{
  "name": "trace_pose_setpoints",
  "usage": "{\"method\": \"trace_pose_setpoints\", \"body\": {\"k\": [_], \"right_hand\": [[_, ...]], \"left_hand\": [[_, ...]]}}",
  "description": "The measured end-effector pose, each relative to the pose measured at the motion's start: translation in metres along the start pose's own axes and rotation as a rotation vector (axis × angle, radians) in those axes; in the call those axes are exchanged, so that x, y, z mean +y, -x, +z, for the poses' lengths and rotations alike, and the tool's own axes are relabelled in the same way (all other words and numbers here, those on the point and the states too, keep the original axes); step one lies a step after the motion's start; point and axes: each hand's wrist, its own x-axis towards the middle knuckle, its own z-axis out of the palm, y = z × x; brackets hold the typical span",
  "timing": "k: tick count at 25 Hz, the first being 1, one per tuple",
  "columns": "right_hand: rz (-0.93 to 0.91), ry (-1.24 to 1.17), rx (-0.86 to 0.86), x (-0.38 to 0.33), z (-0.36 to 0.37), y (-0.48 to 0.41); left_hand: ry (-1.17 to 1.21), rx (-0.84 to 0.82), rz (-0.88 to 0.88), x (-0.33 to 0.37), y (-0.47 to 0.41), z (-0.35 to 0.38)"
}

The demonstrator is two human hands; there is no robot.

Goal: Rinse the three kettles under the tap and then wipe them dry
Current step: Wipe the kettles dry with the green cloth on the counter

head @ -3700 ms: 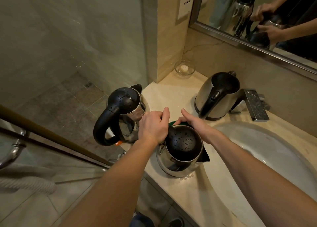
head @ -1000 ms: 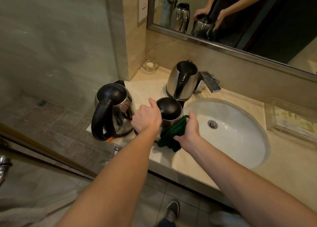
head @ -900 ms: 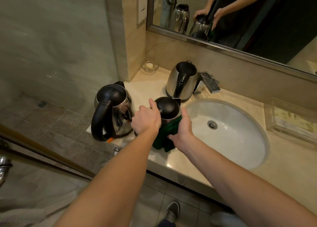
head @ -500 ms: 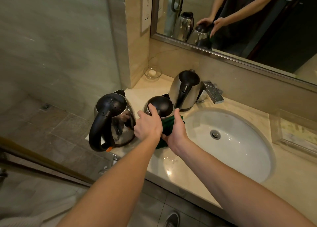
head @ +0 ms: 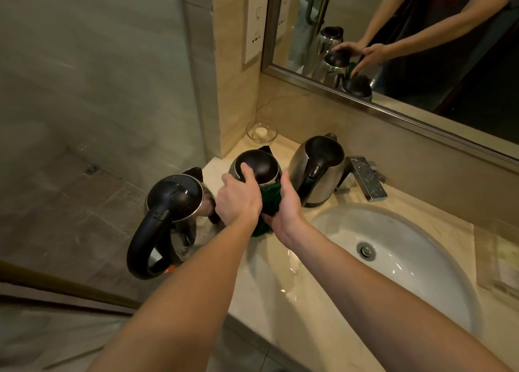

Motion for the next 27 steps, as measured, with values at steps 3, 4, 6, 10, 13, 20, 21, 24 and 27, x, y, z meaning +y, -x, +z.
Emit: {"method": "trace_pose_setpoints", "body": {"k": [3,4,6,10,13,20,21,24,27], "right_hand": [[-0.009,0.029,-0.019,-0.013,-0.002,-0.012],[-0.014,0.058,-0.022,-0.017,-0.003,-0.012],[-0.032,0.173,0.006,-0.021,-0.008,-0.009],[-0.165,0.625,0.035,-0.009,-0.019,-0.001],[-0.239,0.862,0.021,0.002,-0.025,0.011],[-0.313,0.914,0.0,0.018,-0.009,0.055],[-0.314,0.915,0.007,0.022,-0.005,0.061],[-0.321,0.942,0.004,0.038,0.007,0.075],[-0.329,0.986,0.01,0.055,0.019,0.084]], "left_hand": [[0.006,0.037,-0.027,0.009,-0.008,0.009],[0.009,0.042,-0.03,0.012,-0.01,0.011],[0.011,0.039,-0.025,0.015,-0.011,0.011],[-0.016,-0.032,0.023,0.016,-0.007,0.001],[-0.087,-0.076,0.133,0.015,0.001,-0.017],[-0.23,0.049,0.498,0.005,0.0,-0.103],[-0.234,0.073,0.514,-0.003,-0.002,-0.116],[-0.318,0.141,0.527,-0.035,-0.008,-0.146],[-0.395,0.186,0.455,-0.077,-0.014,-0.161]]}}
